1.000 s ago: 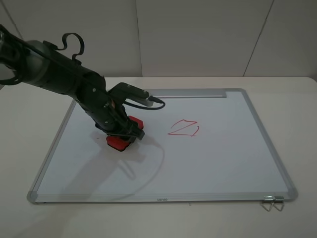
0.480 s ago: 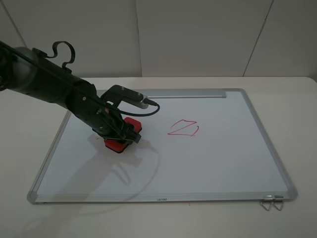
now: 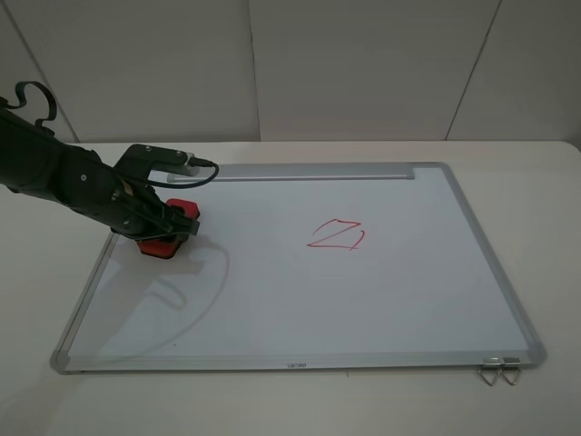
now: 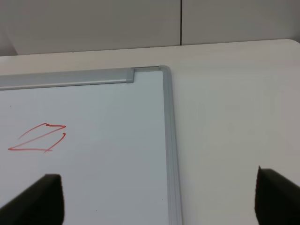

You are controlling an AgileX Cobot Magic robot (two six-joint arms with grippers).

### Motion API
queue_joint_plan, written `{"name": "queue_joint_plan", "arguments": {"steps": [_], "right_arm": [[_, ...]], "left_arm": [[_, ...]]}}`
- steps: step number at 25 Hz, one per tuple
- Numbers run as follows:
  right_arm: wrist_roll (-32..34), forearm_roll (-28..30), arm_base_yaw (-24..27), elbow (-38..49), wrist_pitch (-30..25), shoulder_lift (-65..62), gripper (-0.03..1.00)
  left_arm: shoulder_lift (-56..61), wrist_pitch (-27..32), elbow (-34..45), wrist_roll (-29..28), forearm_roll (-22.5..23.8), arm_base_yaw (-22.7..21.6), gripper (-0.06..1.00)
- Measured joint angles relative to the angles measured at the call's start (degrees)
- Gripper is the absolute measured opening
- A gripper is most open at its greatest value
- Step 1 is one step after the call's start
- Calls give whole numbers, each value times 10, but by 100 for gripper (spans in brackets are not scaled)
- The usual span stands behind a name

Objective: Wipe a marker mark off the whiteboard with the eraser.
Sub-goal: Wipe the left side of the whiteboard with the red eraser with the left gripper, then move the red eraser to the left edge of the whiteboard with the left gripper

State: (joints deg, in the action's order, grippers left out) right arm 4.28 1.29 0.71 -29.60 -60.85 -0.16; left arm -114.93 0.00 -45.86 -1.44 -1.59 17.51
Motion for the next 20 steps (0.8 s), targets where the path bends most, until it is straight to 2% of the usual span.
{"name": "queue_joint_plan", "arguments": {"steps": [5, 12, 16, 20], "right_arm": [[0, 0, 0, 0, 0, 0, 72], [0, 0, 0, 0, 0, 0, 72], [0, 0, 0, 0, 0, 0, 72], [0, 0, 0, 0, 0, 0, 72]], "left_arm": [[21, 19, 8, 3, -11, -4, 57], [102, 195, 38, -16, -35, -9, 57], [132, 257, 49, -53, -48, -9, 57], [151, 291, 52, -77, -52, -9, 57]]}}
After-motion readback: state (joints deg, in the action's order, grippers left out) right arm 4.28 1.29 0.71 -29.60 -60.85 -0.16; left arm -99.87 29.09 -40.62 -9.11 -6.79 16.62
